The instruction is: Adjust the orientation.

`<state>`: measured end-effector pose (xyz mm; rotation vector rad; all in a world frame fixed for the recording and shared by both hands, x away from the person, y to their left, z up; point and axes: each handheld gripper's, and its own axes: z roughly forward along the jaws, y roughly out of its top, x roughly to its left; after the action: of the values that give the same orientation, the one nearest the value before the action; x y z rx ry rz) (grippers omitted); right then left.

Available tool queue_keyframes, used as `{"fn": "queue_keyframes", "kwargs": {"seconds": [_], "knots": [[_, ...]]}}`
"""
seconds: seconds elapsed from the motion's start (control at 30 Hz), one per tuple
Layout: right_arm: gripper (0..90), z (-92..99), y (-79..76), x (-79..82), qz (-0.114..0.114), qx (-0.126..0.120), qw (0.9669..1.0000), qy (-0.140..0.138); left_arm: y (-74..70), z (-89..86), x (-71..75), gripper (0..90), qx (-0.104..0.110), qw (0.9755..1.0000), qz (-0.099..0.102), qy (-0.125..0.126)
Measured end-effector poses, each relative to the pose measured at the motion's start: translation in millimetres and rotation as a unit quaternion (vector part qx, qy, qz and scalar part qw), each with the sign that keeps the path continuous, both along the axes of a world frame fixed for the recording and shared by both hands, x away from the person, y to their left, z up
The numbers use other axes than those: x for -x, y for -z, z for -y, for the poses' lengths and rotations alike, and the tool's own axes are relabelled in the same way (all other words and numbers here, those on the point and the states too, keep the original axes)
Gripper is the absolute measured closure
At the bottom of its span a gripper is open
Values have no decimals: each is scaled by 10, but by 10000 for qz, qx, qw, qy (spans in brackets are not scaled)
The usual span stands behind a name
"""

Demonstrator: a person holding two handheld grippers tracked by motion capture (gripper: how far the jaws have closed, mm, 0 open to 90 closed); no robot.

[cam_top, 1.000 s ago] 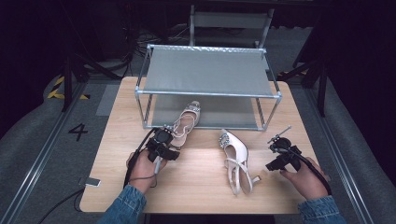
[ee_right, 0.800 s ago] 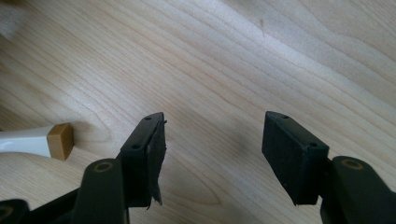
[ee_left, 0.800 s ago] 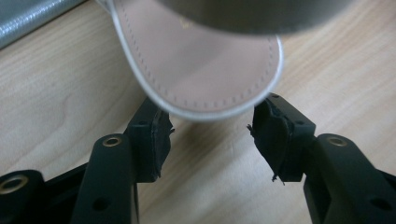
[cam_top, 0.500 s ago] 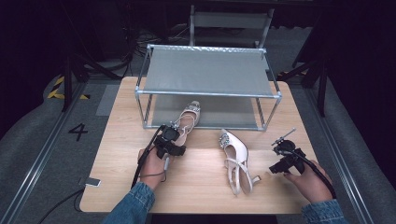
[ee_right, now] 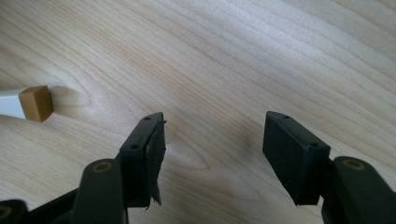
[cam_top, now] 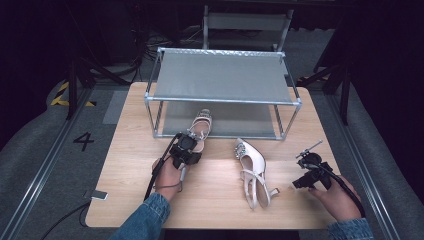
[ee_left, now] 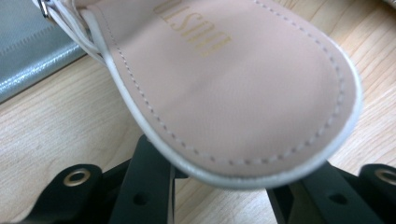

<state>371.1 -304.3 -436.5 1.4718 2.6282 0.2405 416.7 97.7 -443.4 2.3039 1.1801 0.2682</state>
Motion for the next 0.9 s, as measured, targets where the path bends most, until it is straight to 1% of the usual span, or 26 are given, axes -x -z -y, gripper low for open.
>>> {"fn": "queue_keyframes", "kwargs": {"seconds": [0.03, 0.07, 0.1, 0.13, 0.17, 0.27, 0.3, 0.33, 0.43, 0.47, 0.5, 0.53, 0.6, 0.63, 0.67, 0.7, 0.73, 0.77, 0.8, 0.83, 0.9], "knots": [[391, 4, 3, 2, -15, -6, 10000, 0, -23, -10, 5, 720, 150, 9999, 44, -5], [390, 8, 9, 5, -14, -9, 10000, 5, -56, -17, -1, 733, 223, 9997, 77, -4], [391, 13, 12, 7, -23, -12, 10000, 9, -87, -14, -4, 737, 253, 9996, 109, -30], [391, 18, 11, 10, -36, -6, 10000, 19, -112, -6, -15, 740, 236, 9997, 108, -19], [390, 20, 13, 15, -42, -35, 10000, 47, -128, 2, -21, 747, 234, 9996, 159, 15], [390, 40, 20, 26, -34, -20, 10000, 85, -156, 55, -43, 753, 225, 9996, 170, 66], [390, 51, 19, 27, -33, -4, 10000, 74, -167, 71, -55, 754, 243, 9995, 208, 67], [390, 60, 17, 35, -47, -39, 9999, 116, -176, 83, -71, 755, 299, 9994, 179, 89], [390, 70, 13, 45, -42, -50, 9999, 126, -204, 128, -132, 757, 418, 9988, 196, 134], [390, 76, 10, 48, -45, -25, 9999, 120, -207, 142, -155, 757, 516, 9984, 193, 125], [389, 81, 15, 53, -31, -41, 9999, 128, -206, 159, -191, 758, 572, 9980, 233, 156], [389, 87, 11, 60, -52, -25, 9999, 141, -203, 172, -219, 759, 600, 9978, 246, 131], [388, 99, 18, 67, -66, -39, 9998, 175, -190, 190, -292, 759, 680, 9975, 162, 89], [388, 107, 20, 71, -51, -7, 9999, 161, -187, 199, -326, 759, 728, 9972, 161, 89], [387, 113, 22, 76, -44, -7, 9999, 150, -187, 216, -354, 759, 727, 9972, 167, 71], [387, 115, 20, 82, -67, -49, 9998, 166, -189, 235, -383, 759, 676, 9975, 195, 58], [387, 126, 21, 86, -51, -12, 9999, 158, -192, 256, -428, 760, 635, 9977, 211, 61], [387, 141, 25, 90, -58, -35, 9998, 178, -197, 268, -457, 760, 615, 9979, 183, 51], [387, 150, 25, 92, -71, -20, 9998, 190, -193, 278, -483, 760, 612, 9979, 216, 41], [387, 153, 27, 94, -78, -27, 9998, 202, -193, 288, -515, 760, 606, 9980, 184, 23], [389, 163, 35, 90, -64, 23, 9998, 167, -168, 313, -603, 759, 542, 9982, 273, 1]]}}
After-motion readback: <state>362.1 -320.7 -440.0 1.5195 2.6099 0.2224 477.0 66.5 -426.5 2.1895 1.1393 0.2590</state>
